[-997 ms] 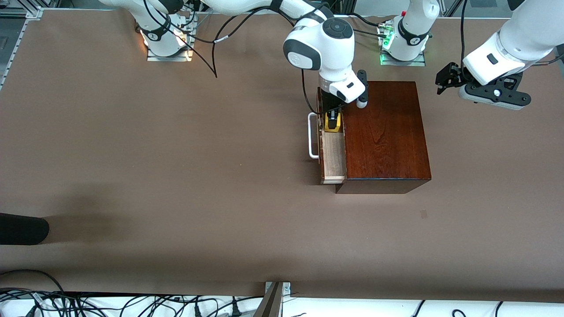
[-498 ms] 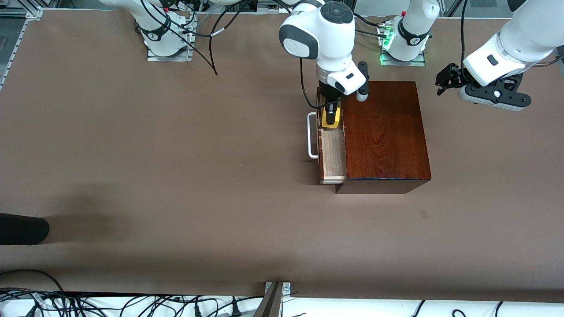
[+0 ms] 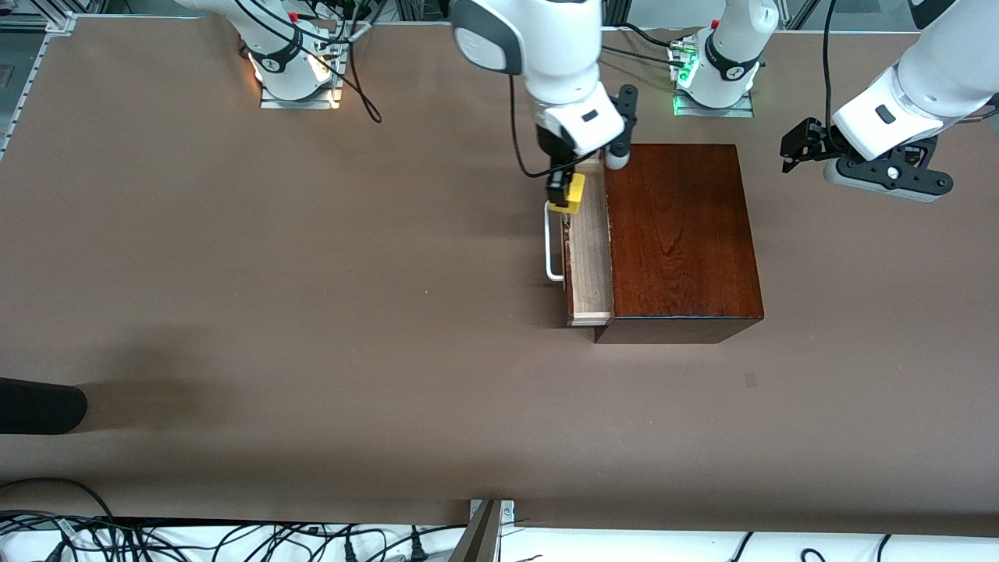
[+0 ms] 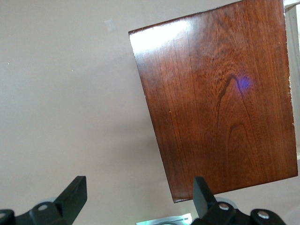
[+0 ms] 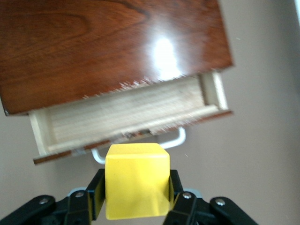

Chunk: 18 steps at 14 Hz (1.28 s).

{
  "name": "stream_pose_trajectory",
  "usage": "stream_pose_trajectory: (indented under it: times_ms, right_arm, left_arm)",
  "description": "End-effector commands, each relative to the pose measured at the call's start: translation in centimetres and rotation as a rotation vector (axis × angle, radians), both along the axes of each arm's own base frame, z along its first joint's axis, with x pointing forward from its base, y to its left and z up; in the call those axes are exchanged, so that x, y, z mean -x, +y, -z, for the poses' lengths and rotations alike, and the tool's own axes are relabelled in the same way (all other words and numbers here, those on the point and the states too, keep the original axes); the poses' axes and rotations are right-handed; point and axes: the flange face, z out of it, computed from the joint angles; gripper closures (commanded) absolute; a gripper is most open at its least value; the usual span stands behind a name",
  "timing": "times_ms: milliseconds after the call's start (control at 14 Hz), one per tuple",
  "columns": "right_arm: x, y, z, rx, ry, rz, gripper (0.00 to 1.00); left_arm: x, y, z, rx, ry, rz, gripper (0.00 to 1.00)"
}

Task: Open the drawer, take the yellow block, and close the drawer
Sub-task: 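Carry the cube away with the right gripper while the left gripper reaches the drawer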

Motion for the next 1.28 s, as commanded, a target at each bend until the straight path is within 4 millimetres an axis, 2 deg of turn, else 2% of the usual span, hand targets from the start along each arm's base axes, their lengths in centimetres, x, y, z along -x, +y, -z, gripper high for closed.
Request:
stream_pose_trajectory:
  times_ms: [0,142,356,498,641,712,783,854,1068,1210]
  right_arm:
    - [-3.2,-3.9,-1.2,-0.013,0.051,0.053,1.0]
    - [-7.5,-8.5,-1.7,-0.047,0.096,0.132,1.0]
    - [-12.2,-15.3,-2.9,-0.055,0.119,0.188,1.0]
    - [-14.6,-19.3,-3.8,-0.094,0.137,0.262,1.0]
    - [-16.6,-23.3,-3.5,-0.087,0.168,0.321,1.0]
    - [-17.2,-24.7,-3.6,-0.082,0.173,0.34,1.0]
    - [-17.2,-26.1,-5.0,-0.077,0.165,0.356,1.0]
    - [-17.7,-28.3,-5.5,-0.062,0.174,0.388,1.0]
    - [-20.0,-35.6,-5.1,-0.042,0.221,0.491,1.0]
    - [-19.8,-38.1,-7.2,-0.036,0.199,0.537,1.0]
  left_arm:
    - [-0.8,-0.6,-0.6,0.028,0.001,0.006,0.0]
    - [-0.7,-1.3,-0.8,0.026,-0.004,0.016,0.0]
    - [-0.8,-1.1,-0.7,0.027,-0.001,0.019,0.0]
    - [-0.8,-1.3,-0.7,0.026,-0.001,0.014,0.0]
    - [-1.4,-1.4,-0.2,0.03,0.002,0.012,0.0]
    - [-1.9,-1.5,-0.6,0.032,-0.007,0.013,0.0]
    - [-2.4,-1.6,-0.4,0.033,-0.005,0.014,0.0]
    - [-2.8,-1.6,-0.5,0.034,-0.008,0.014,0.0]
    - [-3.0,-1.6,-0.4,0.033,-0.005,0.015,0.0]
    - [-2.9,-1.8,-0.4,0.035,-0.005,0.019,0.0]
